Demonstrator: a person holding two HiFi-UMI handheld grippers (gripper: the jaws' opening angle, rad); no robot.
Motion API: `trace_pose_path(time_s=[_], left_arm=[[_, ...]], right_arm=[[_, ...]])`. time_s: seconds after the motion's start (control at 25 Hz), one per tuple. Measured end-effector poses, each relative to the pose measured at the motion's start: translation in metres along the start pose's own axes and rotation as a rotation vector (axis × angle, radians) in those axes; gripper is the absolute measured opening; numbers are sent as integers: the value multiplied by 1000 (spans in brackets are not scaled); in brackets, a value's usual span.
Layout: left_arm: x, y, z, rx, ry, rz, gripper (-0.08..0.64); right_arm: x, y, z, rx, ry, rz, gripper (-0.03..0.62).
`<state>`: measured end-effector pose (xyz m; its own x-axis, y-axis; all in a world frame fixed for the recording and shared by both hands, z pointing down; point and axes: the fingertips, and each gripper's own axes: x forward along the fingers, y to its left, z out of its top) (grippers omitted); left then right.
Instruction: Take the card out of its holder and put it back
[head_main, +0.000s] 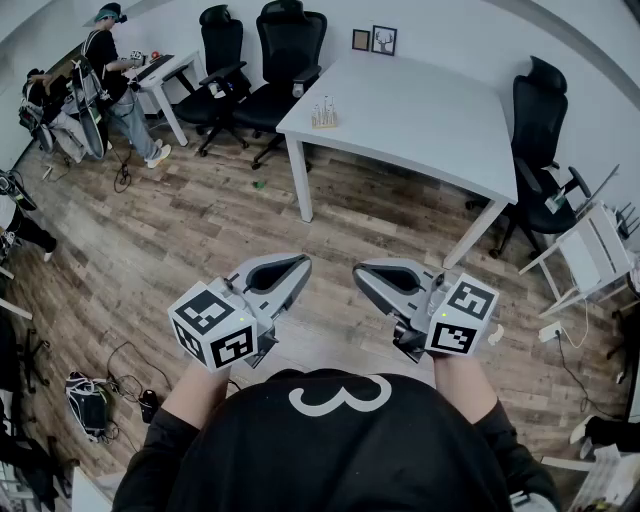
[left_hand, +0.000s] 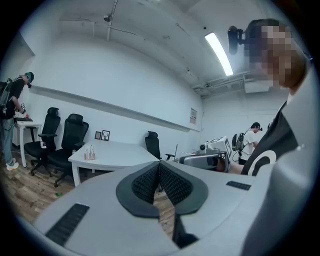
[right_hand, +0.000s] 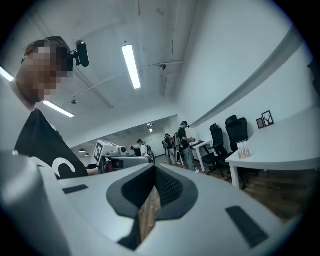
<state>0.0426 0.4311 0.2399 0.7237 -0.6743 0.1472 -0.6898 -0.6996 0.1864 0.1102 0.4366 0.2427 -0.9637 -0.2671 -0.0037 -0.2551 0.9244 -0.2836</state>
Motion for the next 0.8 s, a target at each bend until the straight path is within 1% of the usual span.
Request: trace_pose_path(time_s=[0.4, 0.6, 0.8], left_arm=[[-3, -5, -6, -18, 10, 7, 14], [-1, -2, -11, -36, 16, 5, 14], [5, 11, -12, -51, 12, -13, 14]], right_arm=[[-4, -2, -8, 44, -9, 2, 8], [-1, -2, -11, 85, -25, 22, 9], [6, -12, -14, 91, -18, -1, 9]])
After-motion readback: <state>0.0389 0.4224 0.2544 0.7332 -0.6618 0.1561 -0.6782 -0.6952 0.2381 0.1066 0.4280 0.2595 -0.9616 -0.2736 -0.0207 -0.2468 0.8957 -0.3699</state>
